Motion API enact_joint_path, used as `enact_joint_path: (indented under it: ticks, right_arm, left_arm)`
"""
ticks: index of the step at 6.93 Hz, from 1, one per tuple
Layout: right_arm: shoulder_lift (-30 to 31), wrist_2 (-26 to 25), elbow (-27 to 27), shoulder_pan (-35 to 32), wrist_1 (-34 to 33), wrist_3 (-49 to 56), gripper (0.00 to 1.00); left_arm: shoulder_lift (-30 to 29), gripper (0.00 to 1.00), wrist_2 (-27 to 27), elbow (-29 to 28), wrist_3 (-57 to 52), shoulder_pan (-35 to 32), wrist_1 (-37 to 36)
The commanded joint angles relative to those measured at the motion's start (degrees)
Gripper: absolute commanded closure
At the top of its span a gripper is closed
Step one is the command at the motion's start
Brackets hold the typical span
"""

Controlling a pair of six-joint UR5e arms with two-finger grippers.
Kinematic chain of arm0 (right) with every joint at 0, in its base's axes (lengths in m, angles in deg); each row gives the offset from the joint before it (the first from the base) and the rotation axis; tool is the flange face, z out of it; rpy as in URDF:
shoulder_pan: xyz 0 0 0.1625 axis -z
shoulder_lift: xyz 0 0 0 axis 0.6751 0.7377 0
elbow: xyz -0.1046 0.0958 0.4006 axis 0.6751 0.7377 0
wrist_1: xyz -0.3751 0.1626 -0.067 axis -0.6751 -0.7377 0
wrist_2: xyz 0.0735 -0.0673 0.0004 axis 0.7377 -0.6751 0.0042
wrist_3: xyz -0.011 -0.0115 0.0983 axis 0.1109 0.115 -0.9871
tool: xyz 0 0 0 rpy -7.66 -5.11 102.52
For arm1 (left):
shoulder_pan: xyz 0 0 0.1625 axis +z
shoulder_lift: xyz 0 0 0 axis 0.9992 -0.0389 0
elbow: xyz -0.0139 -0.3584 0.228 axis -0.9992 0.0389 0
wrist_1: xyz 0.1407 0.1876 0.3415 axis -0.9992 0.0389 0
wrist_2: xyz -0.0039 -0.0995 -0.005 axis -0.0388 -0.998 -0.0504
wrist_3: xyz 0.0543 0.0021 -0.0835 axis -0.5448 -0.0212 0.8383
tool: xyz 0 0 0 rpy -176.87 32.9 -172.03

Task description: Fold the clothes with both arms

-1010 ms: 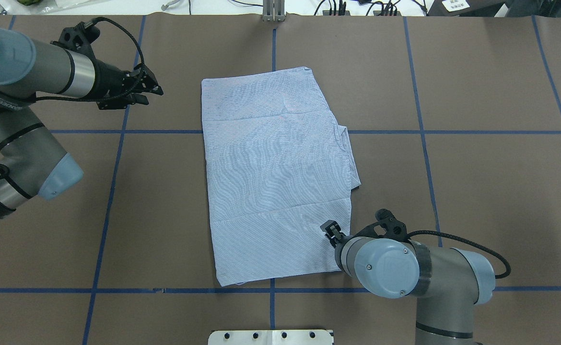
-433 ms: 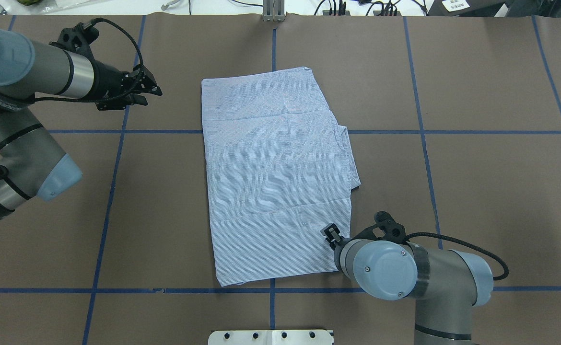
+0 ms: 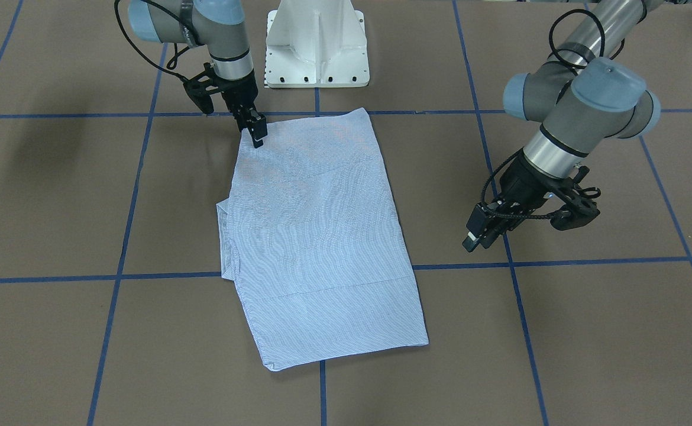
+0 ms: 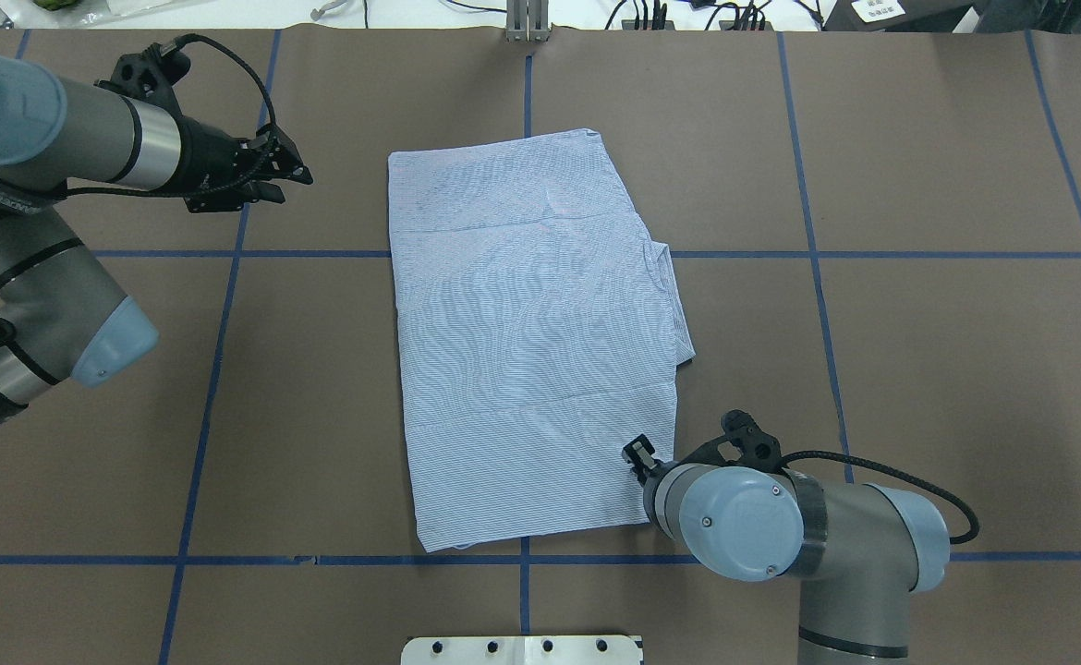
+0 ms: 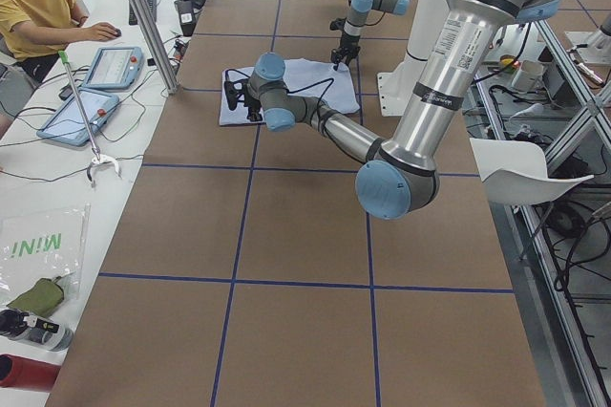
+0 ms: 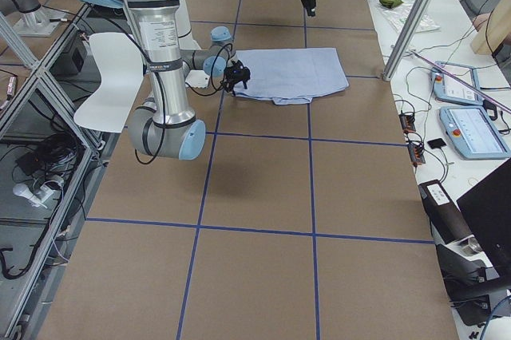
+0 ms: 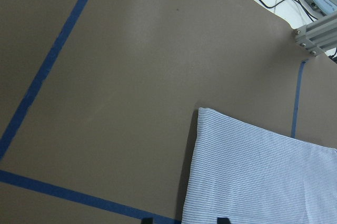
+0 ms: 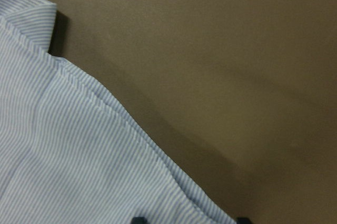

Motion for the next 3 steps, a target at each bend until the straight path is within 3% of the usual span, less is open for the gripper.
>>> enact_joint_path:
  ticks: [1, 2, 3]
  right_arm:
    - [-0.1, 0.0, 0.6, 0.1, 0.1, -0.6, 0.82]
    - [-0.4, 0.0, 0.6, 0.1, 0.1, -0.8, 1.00]
    - [-0.4, 0.2, 0.4, 0.1, 0.1, -0.8, 1.00]
  left_arm:
    - [0.0, 0.50, 0.0, 0.1, 0.1, 0.0, 0.0]
    - [0.0, 0.50, 0.0, 0.2, 0.3, 0.0, 0.0]
    - [0.0, 0.50, 0.0, 0.2, 0.4, 0.0, 0.0]
